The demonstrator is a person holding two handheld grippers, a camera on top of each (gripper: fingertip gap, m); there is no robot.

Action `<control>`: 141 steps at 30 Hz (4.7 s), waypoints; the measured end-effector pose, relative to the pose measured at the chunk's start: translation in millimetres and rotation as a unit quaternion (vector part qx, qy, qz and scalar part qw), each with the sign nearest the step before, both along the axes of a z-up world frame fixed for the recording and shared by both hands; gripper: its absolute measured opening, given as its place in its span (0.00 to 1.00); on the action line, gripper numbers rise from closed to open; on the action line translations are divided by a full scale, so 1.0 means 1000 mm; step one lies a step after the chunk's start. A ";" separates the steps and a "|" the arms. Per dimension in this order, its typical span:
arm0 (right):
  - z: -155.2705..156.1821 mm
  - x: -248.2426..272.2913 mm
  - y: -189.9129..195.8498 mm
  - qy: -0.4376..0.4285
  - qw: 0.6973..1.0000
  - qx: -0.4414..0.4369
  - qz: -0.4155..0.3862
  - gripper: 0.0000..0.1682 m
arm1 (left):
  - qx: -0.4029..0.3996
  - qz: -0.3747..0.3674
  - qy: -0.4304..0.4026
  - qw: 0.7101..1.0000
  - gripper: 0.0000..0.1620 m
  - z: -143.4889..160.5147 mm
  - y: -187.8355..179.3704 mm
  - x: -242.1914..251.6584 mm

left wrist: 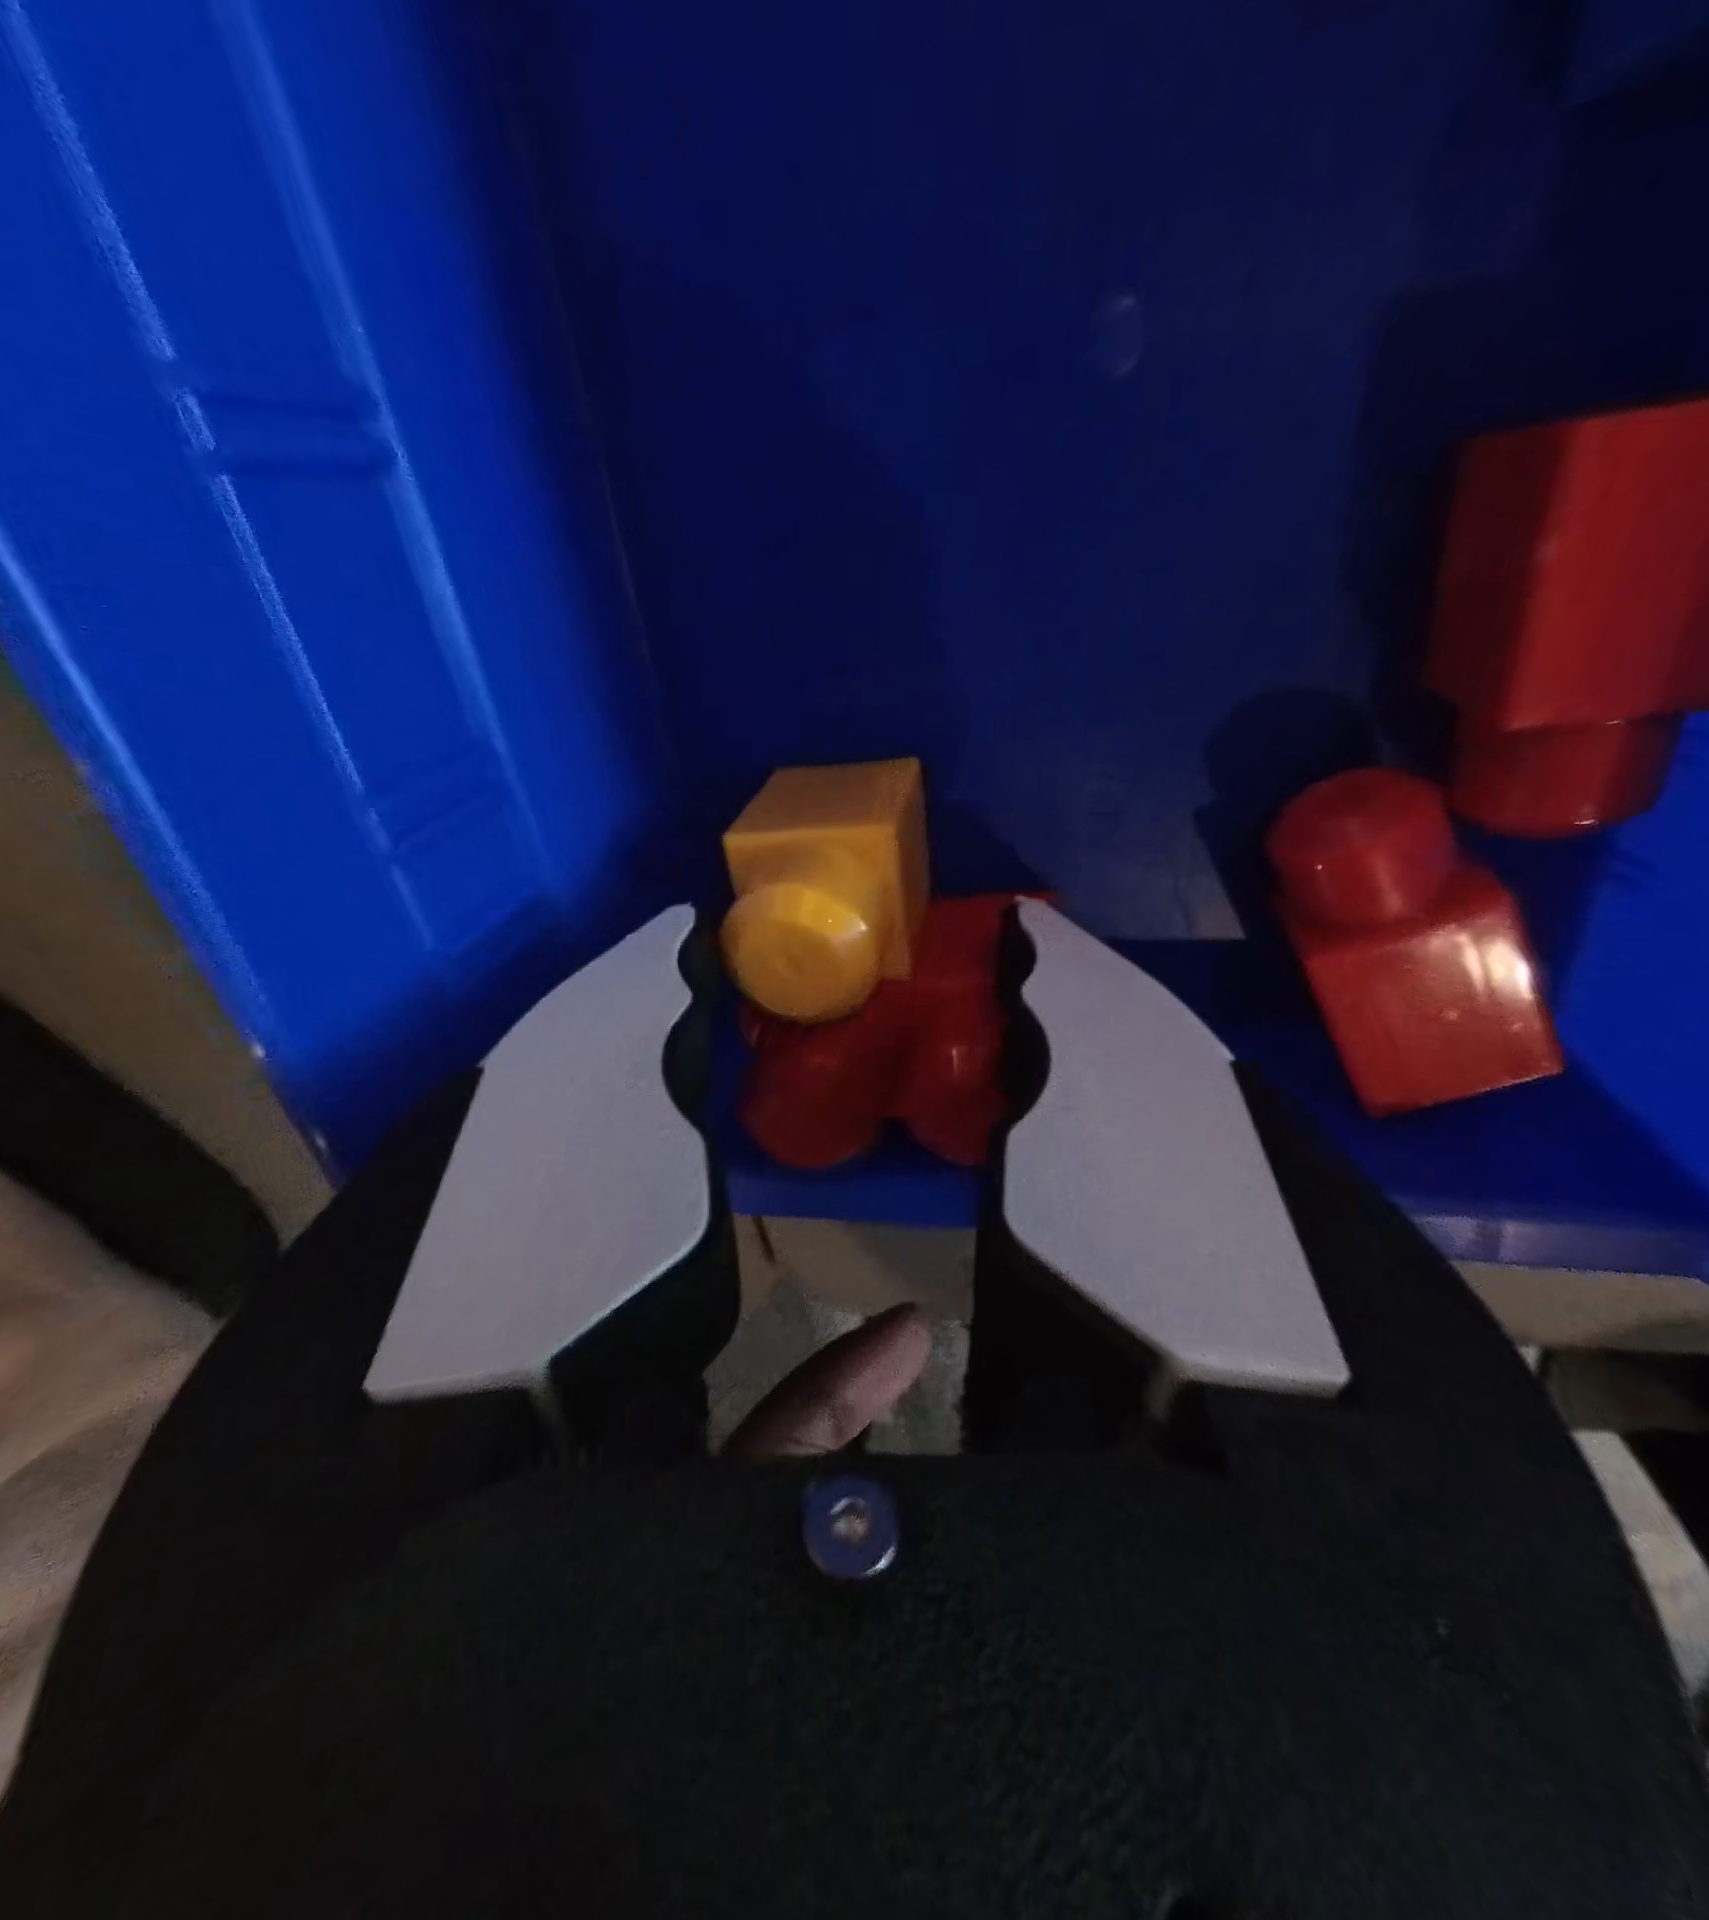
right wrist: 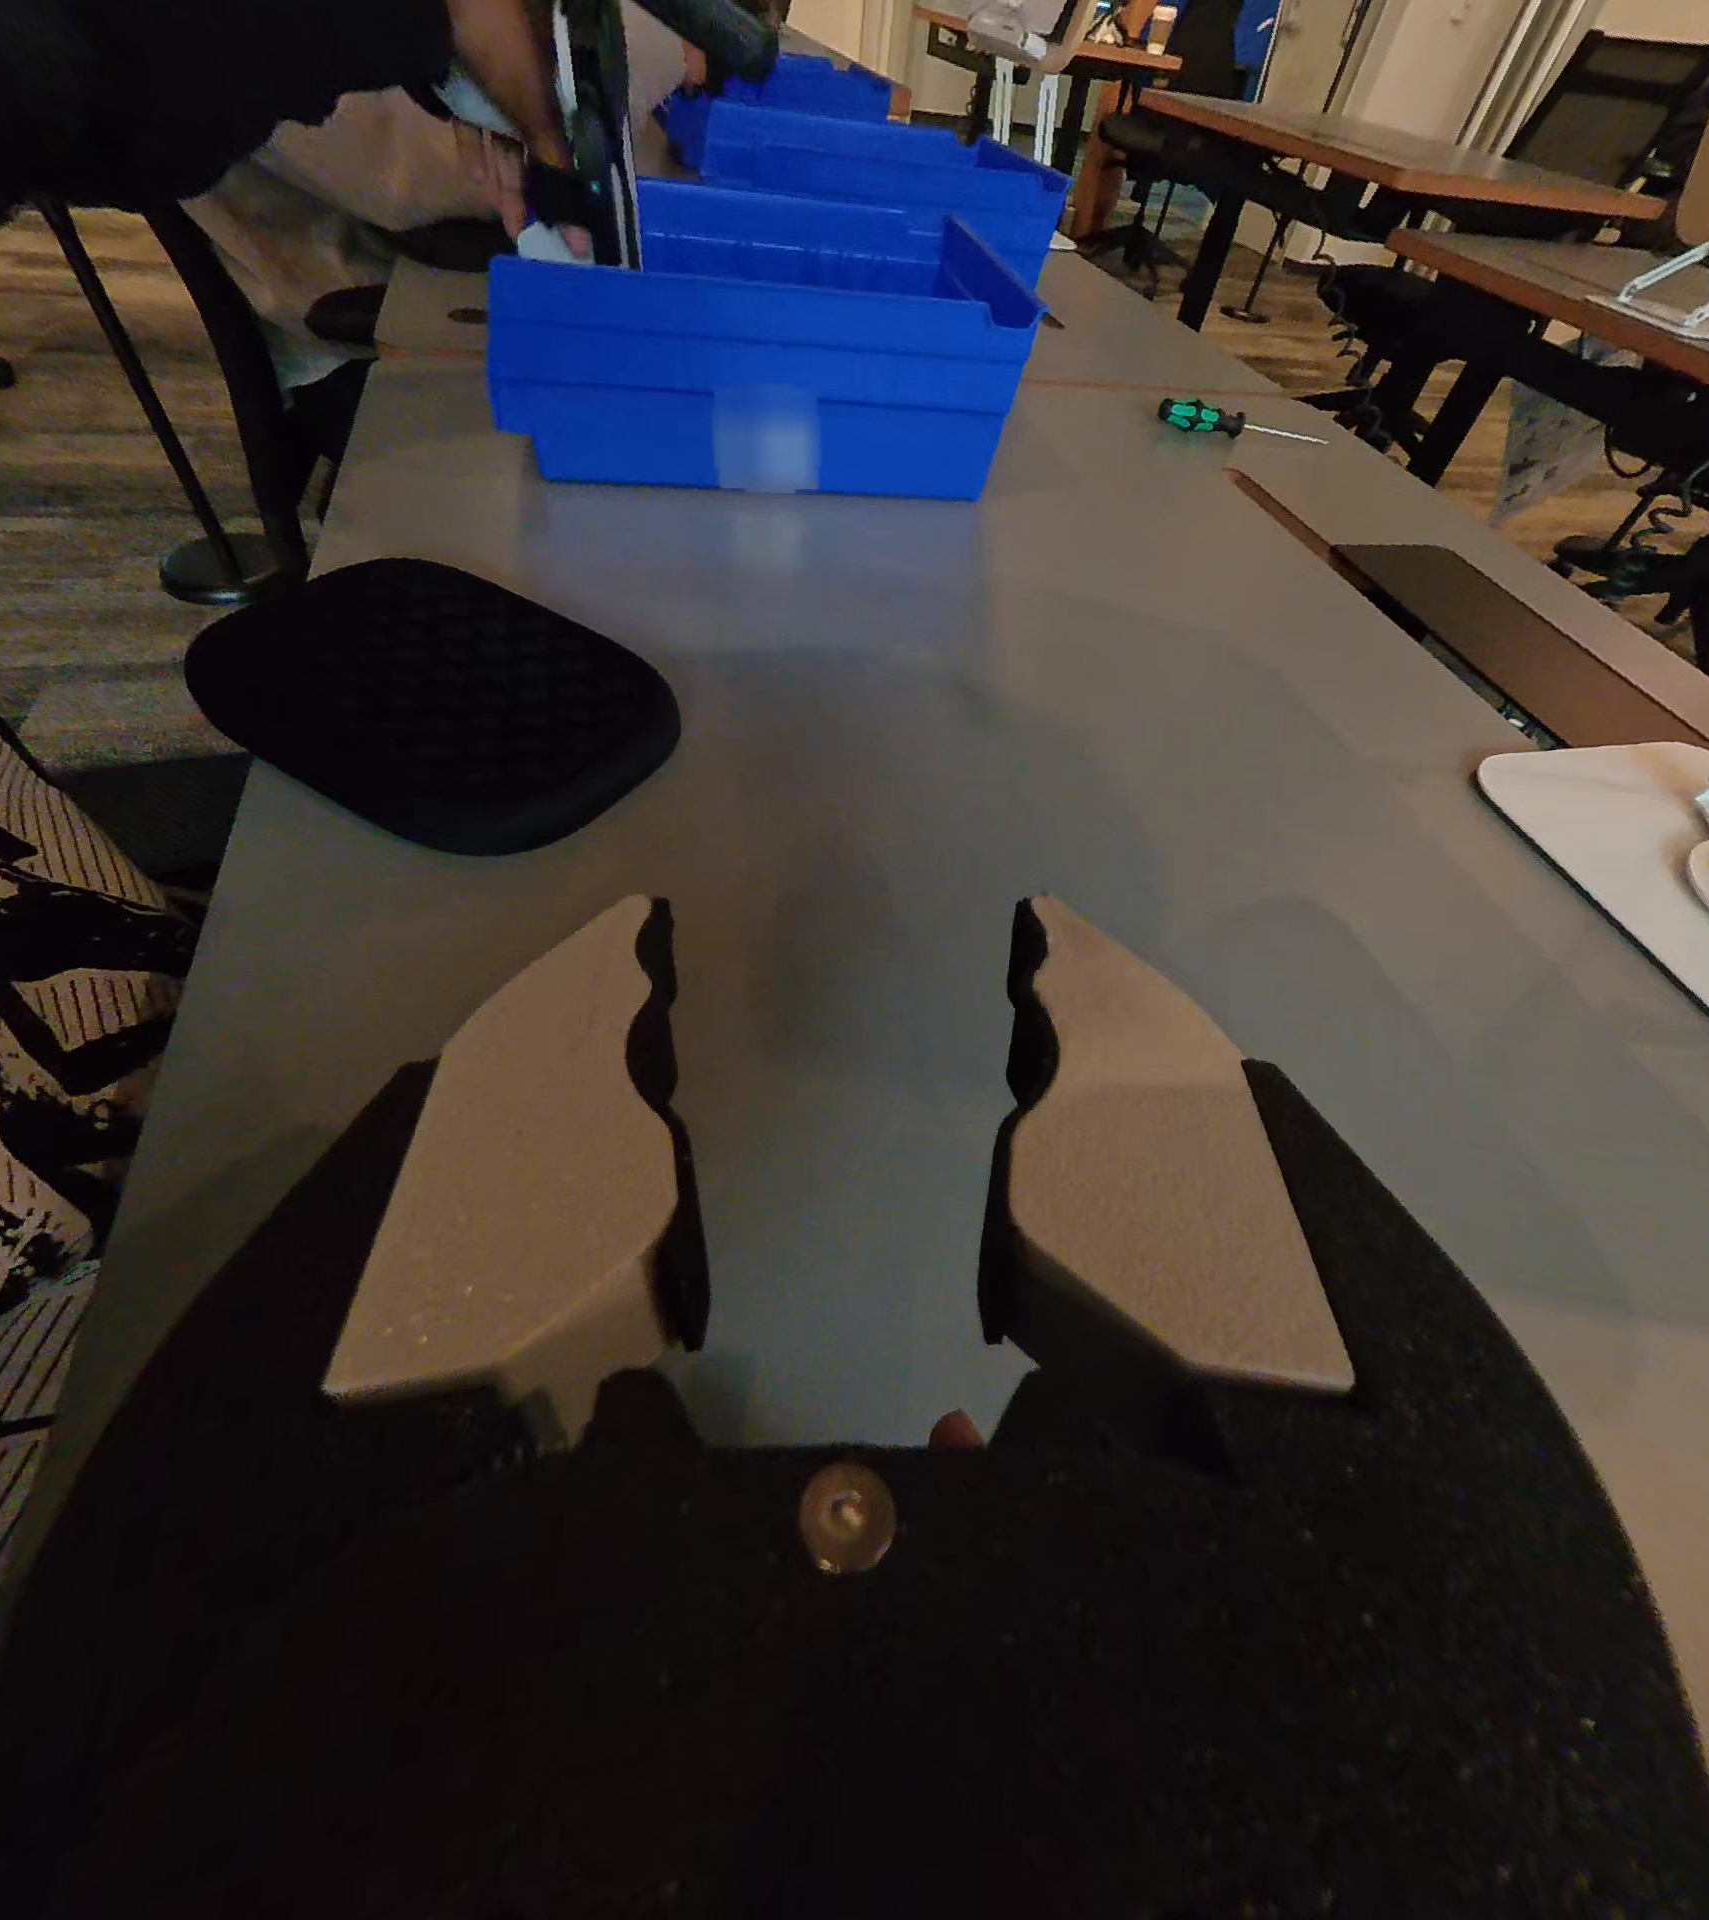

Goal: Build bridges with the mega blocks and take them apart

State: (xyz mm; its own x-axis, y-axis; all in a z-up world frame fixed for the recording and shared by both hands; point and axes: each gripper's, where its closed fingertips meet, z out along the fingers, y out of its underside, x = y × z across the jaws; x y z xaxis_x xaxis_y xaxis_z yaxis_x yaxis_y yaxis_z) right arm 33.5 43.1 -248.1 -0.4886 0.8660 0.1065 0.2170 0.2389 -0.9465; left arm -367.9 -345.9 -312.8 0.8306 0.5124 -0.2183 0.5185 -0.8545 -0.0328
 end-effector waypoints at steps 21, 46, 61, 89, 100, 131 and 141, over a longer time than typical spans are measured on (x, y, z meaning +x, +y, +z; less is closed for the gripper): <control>-0.007 -0.003 0.003 -0.014 1.000 0.000 -0.008 0.36 | 0.098 -0.060 0.028 0.993 0.22 0.031 0.029 0.002; -0.028 -0.010 0.005 -0.054 0.998 -0.011 -0.012 0.36 | 0.191 -0.523 -0.012 0.830 0.22 0.098 0.269 0.249; -0.035 -0.013 0.014 -0.069 0.996 -0.036 -0.031 0.35 | 0.096 -0.605 -0.089 0.785 0.22 0.018 0.306 0.309; -0.045 -0.011 0.011 -0.098 0.995 -0.026 -0.024 0.36 | 0.004 -0.630 -0.070 0.774 0.22 -0.024 0.312 0.312; -0.047 -0.011 0.012 -0.103 0.994 -0.025 -0.024 0.36 | -0.005 -0.630 -0.075 0.773 0.27 -0.030 0.309 0.312; -0.046 -0.011 0.016 -0.105 0.993 -0.035 -0.036 0.36 | 0.177 -0.335 0.091 0.921 0.43 0.143 0.126 0.120; -0.050 -0.013 0.017 -0.113 0.992 -0.038 -0.040 0.36 | 0.071 -0.352 0.032 0.933 0.37 0.089 0.016 0.059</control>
State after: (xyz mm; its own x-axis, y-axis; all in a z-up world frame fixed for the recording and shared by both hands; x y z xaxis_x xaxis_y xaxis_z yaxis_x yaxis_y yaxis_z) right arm 20.8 60.1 -298.4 -0.4214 0.9046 -0.0647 0.4415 0.1423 -0.8859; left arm -308.7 -330.3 -223.8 0.9598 -0.1283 -0.2496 -0.1767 -0.9672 -0.1825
